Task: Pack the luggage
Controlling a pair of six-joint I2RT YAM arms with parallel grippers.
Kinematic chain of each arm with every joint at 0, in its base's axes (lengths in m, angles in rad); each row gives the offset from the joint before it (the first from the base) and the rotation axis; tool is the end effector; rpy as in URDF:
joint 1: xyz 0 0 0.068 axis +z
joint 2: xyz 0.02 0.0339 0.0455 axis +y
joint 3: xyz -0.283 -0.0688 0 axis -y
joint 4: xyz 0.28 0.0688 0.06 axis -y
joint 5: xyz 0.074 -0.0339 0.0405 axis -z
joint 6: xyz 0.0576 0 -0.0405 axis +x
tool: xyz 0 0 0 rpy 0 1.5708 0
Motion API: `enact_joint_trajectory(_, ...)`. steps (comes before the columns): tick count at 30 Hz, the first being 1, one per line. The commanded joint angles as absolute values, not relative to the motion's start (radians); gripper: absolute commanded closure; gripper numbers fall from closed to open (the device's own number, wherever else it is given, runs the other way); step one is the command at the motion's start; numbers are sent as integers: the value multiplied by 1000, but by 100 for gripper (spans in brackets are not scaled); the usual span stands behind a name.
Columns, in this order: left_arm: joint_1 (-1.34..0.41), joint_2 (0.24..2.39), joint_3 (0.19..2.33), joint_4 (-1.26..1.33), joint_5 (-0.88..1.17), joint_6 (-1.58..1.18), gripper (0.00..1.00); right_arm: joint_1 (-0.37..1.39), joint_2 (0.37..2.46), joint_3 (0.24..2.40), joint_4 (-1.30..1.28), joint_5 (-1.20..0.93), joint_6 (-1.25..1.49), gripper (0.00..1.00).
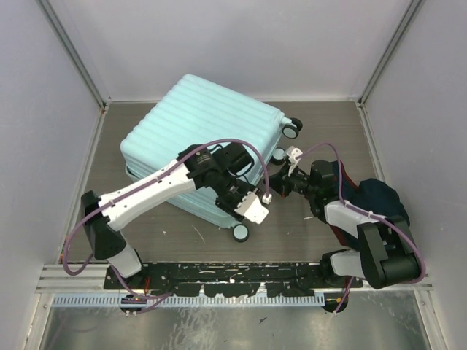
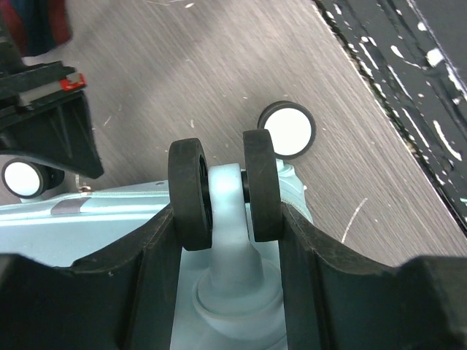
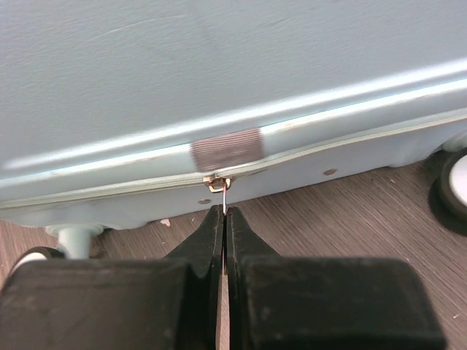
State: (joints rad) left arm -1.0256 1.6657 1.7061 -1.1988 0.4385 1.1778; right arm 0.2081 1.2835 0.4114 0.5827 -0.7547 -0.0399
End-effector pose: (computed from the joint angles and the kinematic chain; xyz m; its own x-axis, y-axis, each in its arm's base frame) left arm 0.1734 -0.3331 0.3509 0.6147 0.5993 -0.5128 0.7691 -0.5995 0.2213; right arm 0.2629 0.0958 0.1760 -0.2474 -0.0819 -0.9655 -0.8034 0.5743 0.1571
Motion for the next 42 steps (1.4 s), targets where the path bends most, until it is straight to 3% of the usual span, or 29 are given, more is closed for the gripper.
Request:
enact_joint_trajectory(1,-1027,1546,1609,-1586,469,1316,100,144,1262,453,732,-517,-60,99)
enact_joint_trajectory(5,-1026,1515,1570,-1610,475,1328,100,140,1261,445,732,-415,-89,99)
enact_joint_trajectory(12,-1026,1481,1524,-1582,433,1308,100,136,1071,371,580,-619,-128,99)
enact_joint_trajectory(13,-1028,1469,1517,-1553,429,1279,95,136,1046,380,524,-644,-144,95)
enact_joint_trajectory(14,-1026,1456,1515,-1520,430,1249,80,136,1026,400,433,-666,-157,81)
enact_joint_trajectory(16,-1026,1429,1527,-1459,440,1176,42,136,991,458,277,-701,-186,51)
enact_joint_trajectory(17,-1026,1418,1532,-1409,443,1124,31,137,971,503,195,-714,-200,35)
enact_joint_trajectory(18,-1027,1408,1538,-1370,445,1073,24,137,954,538,109,-726,-221,24)
enact_joint_trajectory(20,-1026,1394,1551,-1289,434,988,15,136,921,591,-39,-732,-261,14)
enact_joint_trajectory(28,-983,1421,1717,-1159,440,700,6,126,859,912,-562,-757,-420,11)
enact_joint_trajectory(31,-901,1442,1764,-1075,453,568,1,126,974,1114,-674,-709,-438,9)
enact_joint_trajectory(35,-782,1474,1825,-1003,484,416,2,121,1154,1362,-843,-611,-505,7)
enact_joint_trajectory(42,-624,1444,1753,-886,485,193,2,76,1354,1610,-994,-481,-640,1)
